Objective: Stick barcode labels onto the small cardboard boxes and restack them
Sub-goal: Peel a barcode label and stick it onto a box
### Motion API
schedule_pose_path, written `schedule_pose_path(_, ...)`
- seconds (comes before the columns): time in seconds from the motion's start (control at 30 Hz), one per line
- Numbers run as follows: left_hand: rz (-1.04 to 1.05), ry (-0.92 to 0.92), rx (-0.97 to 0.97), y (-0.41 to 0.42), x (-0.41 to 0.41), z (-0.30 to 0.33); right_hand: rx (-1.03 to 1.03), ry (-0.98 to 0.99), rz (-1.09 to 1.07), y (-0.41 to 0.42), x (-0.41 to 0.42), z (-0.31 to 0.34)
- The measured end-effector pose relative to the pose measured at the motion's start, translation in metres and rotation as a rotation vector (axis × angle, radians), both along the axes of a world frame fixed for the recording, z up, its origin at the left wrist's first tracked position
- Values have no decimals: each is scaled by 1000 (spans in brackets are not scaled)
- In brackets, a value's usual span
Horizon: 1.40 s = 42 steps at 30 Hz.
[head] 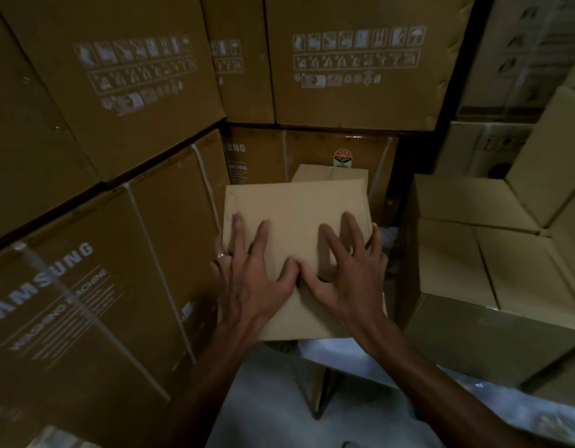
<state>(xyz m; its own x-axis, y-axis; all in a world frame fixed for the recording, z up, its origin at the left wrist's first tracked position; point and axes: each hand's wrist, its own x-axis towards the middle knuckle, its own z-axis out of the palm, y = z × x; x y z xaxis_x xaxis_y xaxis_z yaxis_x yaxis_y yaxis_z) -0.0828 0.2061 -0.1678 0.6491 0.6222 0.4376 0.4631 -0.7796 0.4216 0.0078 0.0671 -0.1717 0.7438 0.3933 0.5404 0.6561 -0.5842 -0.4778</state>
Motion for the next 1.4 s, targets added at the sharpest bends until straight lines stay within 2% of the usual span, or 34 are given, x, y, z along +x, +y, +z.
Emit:
schedule_pose_path(0.4, -143, -288, 176, -20, 53, 59, 191, -347, -115, -29, 44, 56)
schedule_pose_path(0.53, -240, -389, 224, -40, 96, 74, 216, -409, -178, -54, 80, 65)
schedule_pose_path(0.87, -363, -487, 297, -97, 239, 104, 230, -543, -284, -118, 209, 77)
schedule_pose_path(1.1, -474, -617, 364, -130, 315, 87, 265, -751, -307, -160, 286, 78)
schedule_pose_path(1.27, -593, -577, 427, -141, 362, 50, 237, -809, -333, -189, 334, 50)
schedule_pose_path(1.4, -623, -482, 391, -153, 392, 10, 212, -721, -354, -207, 357, 23)
